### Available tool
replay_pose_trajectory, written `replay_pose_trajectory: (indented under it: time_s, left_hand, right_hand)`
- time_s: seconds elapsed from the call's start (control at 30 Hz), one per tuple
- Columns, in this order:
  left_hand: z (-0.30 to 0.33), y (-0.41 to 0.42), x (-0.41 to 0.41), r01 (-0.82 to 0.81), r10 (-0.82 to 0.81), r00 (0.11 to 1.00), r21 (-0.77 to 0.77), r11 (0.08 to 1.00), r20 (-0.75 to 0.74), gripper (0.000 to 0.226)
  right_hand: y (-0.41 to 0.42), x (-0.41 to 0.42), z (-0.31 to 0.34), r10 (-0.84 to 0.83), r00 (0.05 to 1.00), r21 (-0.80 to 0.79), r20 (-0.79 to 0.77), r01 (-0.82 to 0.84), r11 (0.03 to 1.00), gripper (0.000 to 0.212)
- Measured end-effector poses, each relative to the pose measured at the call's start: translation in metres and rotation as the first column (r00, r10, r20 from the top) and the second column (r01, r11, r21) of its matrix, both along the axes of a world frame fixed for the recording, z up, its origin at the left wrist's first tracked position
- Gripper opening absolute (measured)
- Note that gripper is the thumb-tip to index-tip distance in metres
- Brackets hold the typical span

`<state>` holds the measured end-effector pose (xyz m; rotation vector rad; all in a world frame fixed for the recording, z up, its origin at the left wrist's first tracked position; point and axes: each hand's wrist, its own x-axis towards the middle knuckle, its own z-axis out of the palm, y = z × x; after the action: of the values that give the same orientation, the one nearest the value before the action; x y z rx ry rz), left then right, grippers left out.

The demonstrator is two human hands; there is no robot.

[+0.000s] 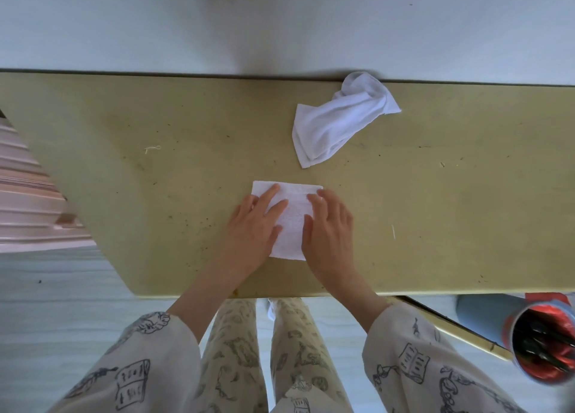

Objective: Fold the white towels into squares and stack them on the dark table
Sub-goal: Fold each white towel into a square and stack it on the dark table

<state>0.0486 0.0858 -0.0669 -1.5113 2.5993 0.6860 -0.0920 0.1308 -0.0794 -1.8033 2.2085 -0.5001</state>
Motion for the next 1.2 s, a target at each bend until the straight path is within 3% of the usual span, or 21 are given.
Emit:
replay_pose_trajectory:
  time_s: [0.07,0.17,0.5,0.8,0.9,1.0,1.07,1.13,1.2]
  left_hand:
    - [-0.009,0.002,0.006,0.026,-0.033,0.999,-0.176,0.984,-0.035,0.037]
    - [-0.028,-0.003,0.013,0.166,-0.156,0.986,-0.253,0.953,0.059,0.043]
    - [-0.048,-0.017,0.034,0.325,-0.306,0.94,-0.125,0.937,0.151,0.073]
    - [-0.032,-0.024,0.033,0.343,-0.326,0.93,-0.087,0.935,0.168,0.063]
    - [-0.023,-0.027,0.03,0.261,-0.248,0.963,-0.148,0.954,0.101,0.045]
    - [-0.016,-0.024,0.025,0.053,-0.057,0.998,-0.199,0.979,-0.015,0.031]
    - [-0.009,-0.023,0.019,-0.086,0.09,0.996,-0.115,0.99,0.027,0.027]
    - [-0.006,-0.024,0.013,-0.231,0.219,0.967,0.089,0.969,0.13,0.035]
    - [-0.004,-0.025,0.007,-0.303,0.264,0.942,0.188,0.934,0.208,0.042]
  right_hand:
    - [0.006,0.004,-0.012,0.169,0.98,0.033,-0.103,-0.167,0.985,0.039]
    - [0.004,0.004,-0.027,0.247,0.952,0.14,-0.181,-0.224,0.964,0.044]
    - [-0.004,-0.008,-0.04,0.321,0.934,0.232,-0.158,-0.281,0.931,0.06]
    - [-0.011,-0.008,-0.022,0.315,0.94,0.28,-0.131,-0.27,0.922,0.052]
    - [-0.011,-0.014,-0.011,0.251,0.963,0.21,-0.098,-0.227,0.951,0.042]
    - [-0.006,-0.011,0.002,-0.066,0.998,0.2,-0.009,0.066,0.978,0.035]
    - [-0.006,-0.004,0.011,-0.231,0.972,0.304,0.043,0.207,0.93,0.035]
    - [-0.006,0.003,0.014,-0.289,0.955,0.43,0.064,0.235,0.872,0.039]
    - [-0.007,0.007,0.013,-0.316,0.946,0.478,0.066,0.248,0.842,0.039]
